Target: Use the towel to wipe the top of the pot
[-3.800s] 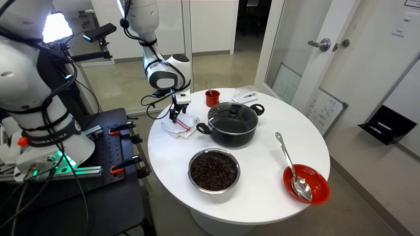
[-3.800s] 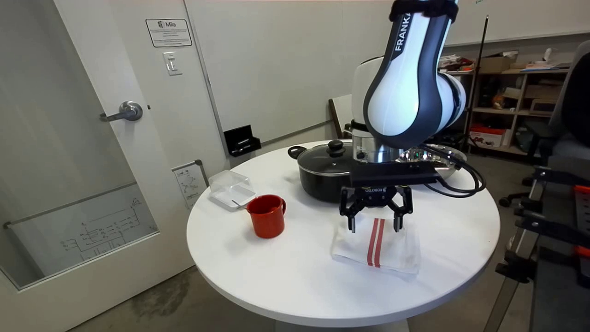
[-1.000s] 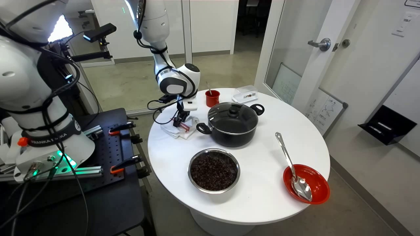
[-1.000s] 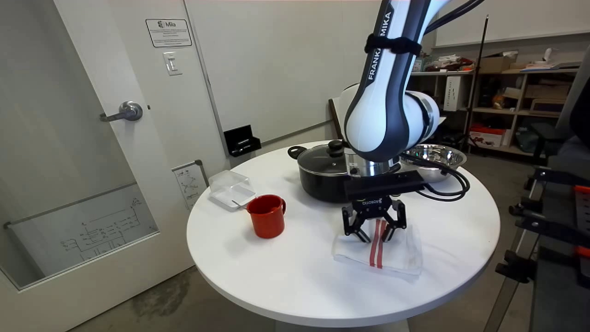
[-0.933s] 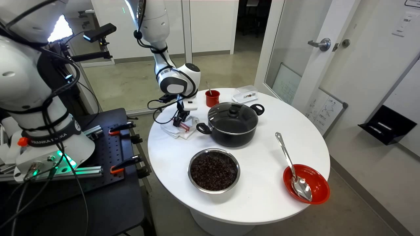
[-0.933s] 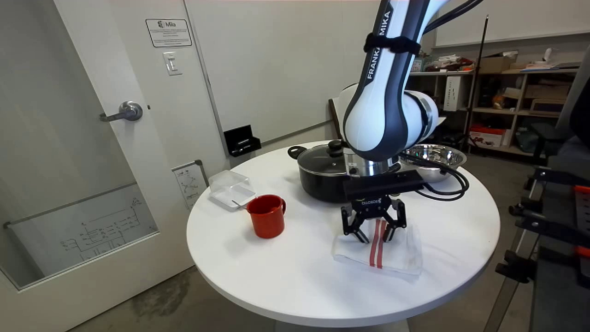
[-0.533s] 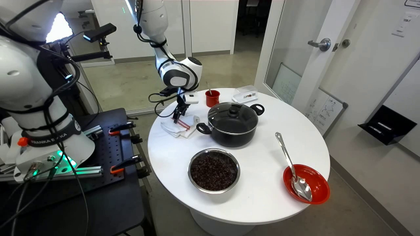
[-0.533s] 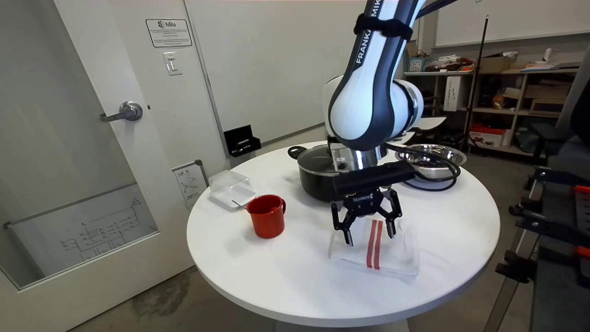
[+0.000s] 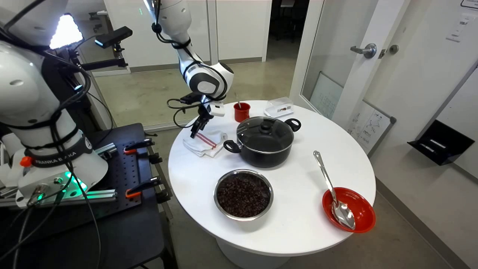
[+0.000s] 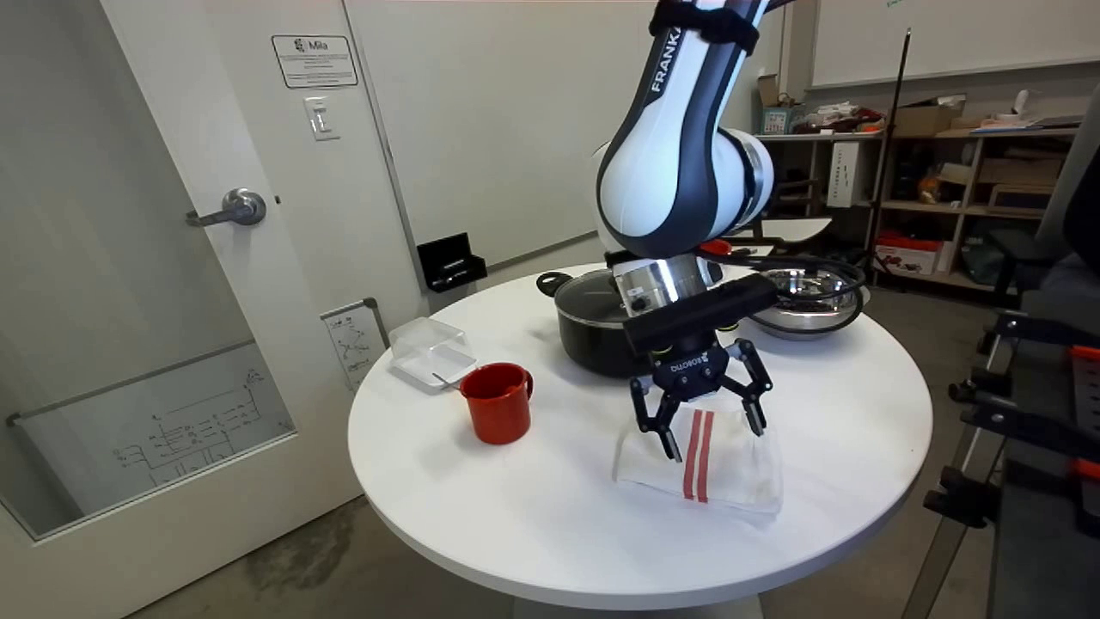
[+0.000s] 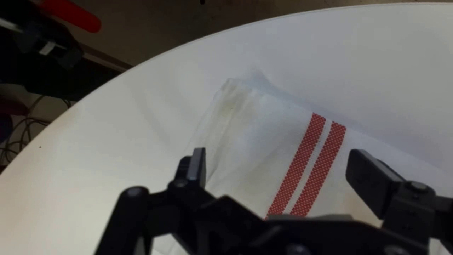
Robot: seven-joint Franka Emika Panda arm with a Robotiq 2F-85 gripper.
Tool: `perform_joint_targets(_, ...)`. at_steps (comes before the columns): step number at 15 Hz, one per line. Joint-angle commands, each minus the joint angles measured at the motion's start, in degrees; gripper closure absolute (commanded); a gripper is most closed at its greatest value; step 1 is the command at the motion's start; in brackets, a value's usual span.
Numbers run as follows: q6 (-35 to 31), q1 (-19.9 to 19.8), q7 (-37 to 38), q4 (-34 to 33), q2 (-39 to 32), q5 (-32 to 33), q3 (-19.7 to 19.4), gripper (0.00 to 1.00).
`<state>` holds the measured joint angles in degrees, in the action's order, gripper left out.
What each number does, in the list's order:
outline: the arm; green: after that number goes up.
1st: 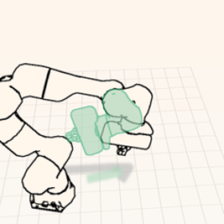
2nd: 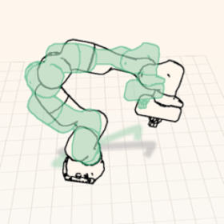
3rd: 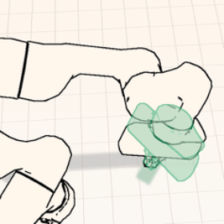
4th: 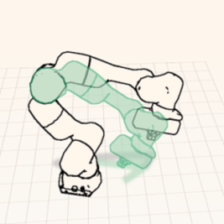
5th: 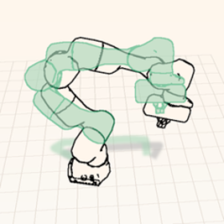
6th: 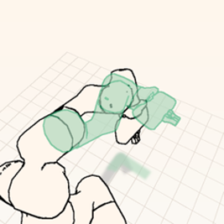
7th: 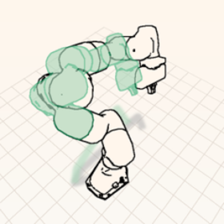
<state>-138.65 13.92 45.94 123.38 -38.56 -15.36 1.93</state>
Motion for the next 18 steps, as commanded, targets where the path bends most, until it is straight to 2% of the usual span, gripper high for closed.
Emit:
perform_joint_targets(1,-5.16,-0.46,-1.6,1.12,-0.69,0.43,-0.48,0.0)
perform_joint_targets(7,-12.82,2.74,0.74,2.84,-2.75,4.66,-4.53,0.0)
perform_joint_targets(18,-15.78,4.83,1.38,3.64,-3.88,6.01,-6.5,0.0)
